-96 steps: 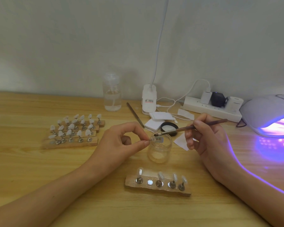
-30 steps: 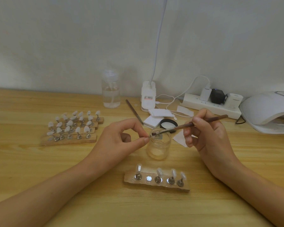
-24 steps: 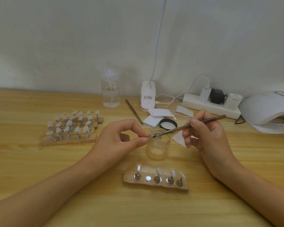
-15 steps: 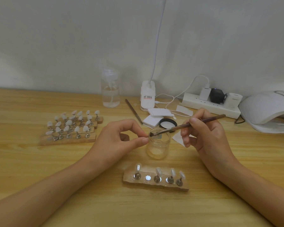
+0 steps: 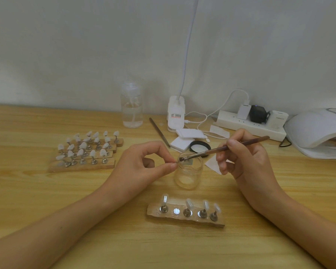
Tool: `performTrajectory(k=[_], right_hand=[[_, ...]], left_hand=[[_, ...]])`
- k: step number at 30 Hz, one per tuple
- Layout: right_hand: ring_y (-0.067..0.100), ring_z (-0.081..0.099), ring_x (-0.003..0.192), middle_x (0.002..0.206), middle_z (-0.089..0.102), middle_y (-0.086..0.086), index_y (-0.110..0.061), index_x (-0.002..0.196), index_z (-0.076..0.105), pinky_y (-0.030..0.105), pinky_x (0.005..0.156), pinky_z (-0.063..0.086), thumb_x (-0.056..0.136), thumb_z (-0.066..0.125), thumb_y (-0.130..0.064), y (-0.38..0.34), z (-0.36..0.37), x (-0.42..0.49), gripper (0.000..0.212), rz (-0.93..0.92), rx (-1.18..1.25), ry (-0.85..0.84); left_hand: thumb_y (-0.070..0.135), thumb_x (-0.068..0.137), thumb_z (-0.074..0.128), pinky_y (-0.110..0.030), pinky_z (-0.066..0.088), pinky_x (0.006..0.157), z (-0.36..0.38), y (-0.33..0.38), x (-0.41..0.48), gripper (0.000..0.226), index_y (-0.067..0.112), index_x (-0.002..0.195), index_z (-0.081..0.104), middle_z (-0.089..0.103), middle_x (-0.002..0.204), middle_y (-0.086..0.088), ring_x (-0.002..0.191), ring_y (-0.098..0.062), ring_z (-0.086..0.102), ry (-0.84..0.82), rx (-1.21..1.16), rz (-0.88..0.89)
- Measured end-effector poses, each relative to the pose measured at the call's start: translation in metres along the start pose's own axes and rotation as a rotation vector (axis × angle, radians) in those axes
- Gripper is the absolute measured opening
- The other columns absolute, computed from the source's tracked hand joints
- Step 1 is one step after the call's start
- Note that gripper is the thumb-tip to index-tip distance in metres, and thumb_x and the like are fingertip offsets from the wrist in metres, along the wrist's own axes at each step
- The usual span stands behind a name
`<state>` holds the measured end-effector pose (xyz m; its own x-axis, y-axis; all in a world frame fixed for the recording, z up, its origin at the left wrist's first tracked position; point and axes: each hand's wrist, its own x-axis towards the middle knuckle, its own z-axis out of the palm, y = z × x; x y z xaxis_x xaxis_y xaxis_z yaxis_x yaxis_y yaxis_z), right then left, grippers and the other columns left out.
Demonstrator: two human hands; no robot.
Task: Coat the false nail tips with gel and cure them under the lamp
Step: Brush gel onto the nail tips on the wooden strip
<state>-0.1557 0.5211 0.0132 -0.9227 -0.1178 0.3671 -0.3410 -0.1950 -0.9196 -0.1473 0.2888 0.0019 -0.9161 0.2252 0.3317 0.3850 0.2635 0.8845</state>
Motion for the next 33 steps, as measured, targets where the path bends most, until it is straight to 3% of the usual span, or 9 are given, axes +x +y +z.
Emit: performTrajectory(k=[3, 7, 10, 14, 17, 20, 23, 29, 33], right_hand=[[0.014, 0.058, 0.056, 0.066, 0.063, 0.004, -0.026, 0.069, 0.062, 0.023, 0.049, 0.048, 0.089, 0.059, -0.023, -0.0005, 0.0005, -0.0008, 0.02, 0.002, -0.025, 0.005], [0.016, 0.057, 0.054, 0.064, 0.062, 0.006, -0.018, 0.074, 0.058, 0.023, 0.048, 0.048, 0.084, 0.059, -0.023, 0.001, -0.0016, -0.0015, 0.012, 0.01, -0.065, 0.046], [0.015, 0.057, 0.053, 0.063, 0.062, 0.005, -0.015, 0.075, 0.056, 0.023, 0.048, 0.048, 0.096, 0.053, -0.01, 0.0035, -0.0037, -0.0009, 0.021, 0.012, -0.089, 0.09], [0.012, 0.055, 0.053, 0.063, 0.061, 0.002, -0.023, 0.071, 0.059, 0.021, 0.047, 0.046, 0.098, 0.052, -0.014, 0.0018, -0.0044, -0.0005, 0.029, -0.01, 0.009, 0.091], [0.013, 0.056, 0.053, 0.064, 0.061, 0.004, -0.023, 0.071, 0.059, 0.021, 0.047, 0.047, 0.091, 0.054, -0.019, 0.0006, -0.0022, -0.0004, 0.022, -0.011, 0.013, 0.031], [0.014, 0.056, 0.053, 0.064, 0.062, 0.005, -0.018, 0.075, 0.059, 0.022, 0.047, 0.047, 0.097, 0.056, -0.015, 0.0024, -0.0026, -0.0008, 0.023, 0.008, -0.072, 0.066], [0.013, 0.054, 0.052, 0.062, 0.06, 0.004, -0.011, 0.079, 0.054, 0.021, 0.046, 0.046, 0.097, 0.05, -0.009, 0.0036, -0.0047, -0.0003, 0.019, 0.02, -0.072, 0.11], [0.014, 0.056, 0.052, 0.063, 0.062, 0.004, -0.011, 0.079, 0.052, 0.022, 0.047, 0.047, 0.085, 0.057, -0.024, 0.0012, -0.0018, -0.0009, 0.015, 0.013, -0.017, 0.043], [0.014, 0.055, 0.052, 0.062, 0.061, 0.005, -0.011, 0.079, 0.053, 0.022, 0.047, 0.046, 0.094, 0.054, -0.013, 0.0038, -0.0044, -0.0001, 0.015, 0.038, -0.073, 0.105]], left_hand=[[0.038, 0.072, 0.077, -0.026, 0.031, 0.053, 0.0011, -0.0005, 0.0008, 0.015, 0.026, 0.078, 0.07, 0.065, 0.087, -0.03, 0.048, -0.014, 0.033, 0.007, 0.008, -0.005], [0.039, 0.072, 0.076, -0.025, 0.031, 0.052, 0.001, -0.0003, 0.0003, 0.016, 0.026, 0.079, 0.07, 0.064, 0.086, -0.032, 0.048, -0.014, 0.033, 0.009, 0.01, -0.007], [0.037, 0.073, 0.077, -0.023, 0.03, 0.05, 0.0012, -0.0002, 0.0003, 0.015, 0.026, 0.079, 0.07, 0.063, 0.085, -0.032, 0.047, -0.012, 0.033, 0.009, 0.007, -0.002], [0.03, 0.077, 0.08, -0.023, 0.03, 0.05, 0.0011, 0.0002, 0.0001, 0.012, 0.024, 0.077, 0.069, 0.062, 0.083, -0.031, 0.047, -0.013, 0.032, 0.008, 0.008, 0.003], [0.021, 0.081, 0.079, -0.018, 0.031, 0.049, 0.0004, 0.0009, -0.0007, 0.012, 0.023, 0.076, 0.069, 0.064, 0.073, -0.02, 0.046, -0.01, 0.033, 0.009, 0.003, 0.015], [0.019, 0.081, 0.078, -0.014, 0.031, 0.048, 0.0006, 0.0014, -0.0014, 0.012, 0.023, 0.074, 0.069, 0.057, 0.055, 0.006, 0.043, -0.006, 0.032, 0.018, -0.001, 0.014], [0.018, 0.081, 0.078, -0.012, 0.028, 0.047, 0.0014, 0.0012, -0.0016, 0.011, 0.019, 0.075, 0.069, 0.05, 0.049, 0.014, 0.043, -0.005, 0.029, 0.024, 0.006, 0.01], [0.015, 0.081, 0.077, -0.008, 0.028, 0.046, 0.0018, 0.0028, -0.0018, 0.01, 0.015, 0.078, 0.068, 0.052, 0.047, 0.024, 0.04, -0.003, 0.03, 0.017, 0.018, 0.025], [0.017, 0.08, 0.078, -0.009, 0.029, 0.047, 0.0018, 0.0025, -0.0015, 0.01, 0.016, 0.077, 0.068, 0.056, 0.051, 0.025, 0.041, -0.003, 0.031, 0.016, 0.022, 0.024]])
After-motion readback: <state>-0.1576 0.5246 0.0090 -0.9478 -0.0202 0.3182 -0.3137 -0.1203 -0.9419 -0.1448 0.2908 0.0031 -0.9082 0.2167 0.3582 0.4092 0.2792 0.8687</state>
